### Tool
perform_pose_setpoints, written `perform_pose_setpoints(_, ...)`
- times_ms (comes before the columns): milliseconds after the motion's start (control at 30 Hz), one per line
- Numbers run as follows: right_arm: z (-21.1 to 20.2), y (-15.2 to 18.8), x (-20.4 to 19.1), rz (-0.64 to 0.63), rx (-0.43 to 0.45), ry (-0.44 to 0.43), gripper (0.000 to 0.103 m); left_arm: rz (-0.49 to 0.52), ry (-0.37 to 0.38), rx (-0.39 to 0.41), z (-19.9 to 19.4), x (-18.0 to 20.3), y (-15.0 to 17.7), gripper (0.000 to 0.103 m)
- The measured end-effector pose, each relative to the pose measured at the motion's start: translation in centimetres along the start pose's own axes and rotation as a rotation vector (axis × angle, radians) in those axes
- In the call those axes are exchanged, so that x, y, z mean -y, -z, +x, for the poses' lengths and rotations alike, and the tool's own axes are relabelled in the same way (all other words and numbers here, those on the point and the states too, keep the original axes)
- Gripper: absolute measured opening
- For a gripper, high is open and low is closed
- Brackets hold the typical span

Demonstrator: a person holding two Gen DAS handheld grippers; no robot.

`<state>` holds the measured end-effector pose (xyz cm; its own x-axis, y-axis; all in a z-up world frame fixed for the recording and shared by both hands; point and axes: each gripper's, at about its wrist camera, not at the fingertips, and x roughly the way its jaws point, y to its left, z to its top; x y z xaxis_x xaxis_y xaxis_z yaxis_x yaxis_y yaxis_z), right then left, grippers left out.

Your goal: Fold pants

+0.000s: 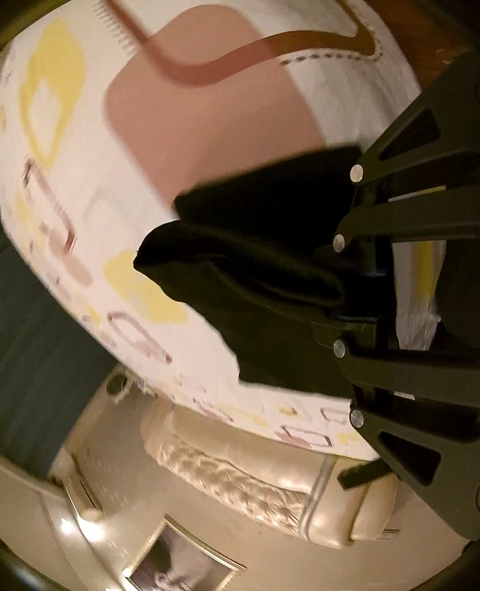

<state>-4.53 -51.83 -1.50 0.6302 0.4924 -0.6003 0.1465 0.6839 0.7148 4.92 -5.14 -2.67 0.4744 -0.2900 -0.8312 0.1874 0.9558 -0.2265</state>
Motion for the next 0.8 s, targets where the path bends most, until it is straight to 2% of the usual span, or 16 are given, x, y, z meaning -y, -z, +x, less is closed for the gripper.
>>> perform_pose_setpoints(167, 1.3, 0.8, 3.1, 0.057, -0.024, 0.007, 0.013, 0.004, 0.003, -0.005, 0.1, 0.2, 0.0, 0.084)
perform_pose_setpoints(467, 1.3, 1.0, 6.6, 0.197, -0.041, -0.158, 0.016, 0.011, 0.008, -0.009, 0.1, 0.5, 0.2, 0.084)
perform_pose_setpoints(533, 0.2, 0.5, 6.6, 0.194, -0.048, -0.154, 0.021, 0.009, 0.009, -0.01, 0.1, 0.5, 0.3, 0.084)
perform_pose_setpoints(600, -1.8, -0.5, 6.3, 0.152, 0.005, -0.095, 0.037, 0.007, 0.012, -0.013, 0.2, 0.6, 0.3, 0.084)
perform_pose_setpoints(700, -3.3, -2.0, 6.0, 0.153, 0.081, -0.097, 0.056, 0.007, 0.021, -0.014, 0.2, 0.7, 0.3, 0.084)
perform_pose_setpoints(800, -2.1, -4.0, 5.5, 0.133, 0.082, -0.065, 0.058, 0.01, 0.028, -0.017, 0.2, 0.9, 0.5, 0.084)
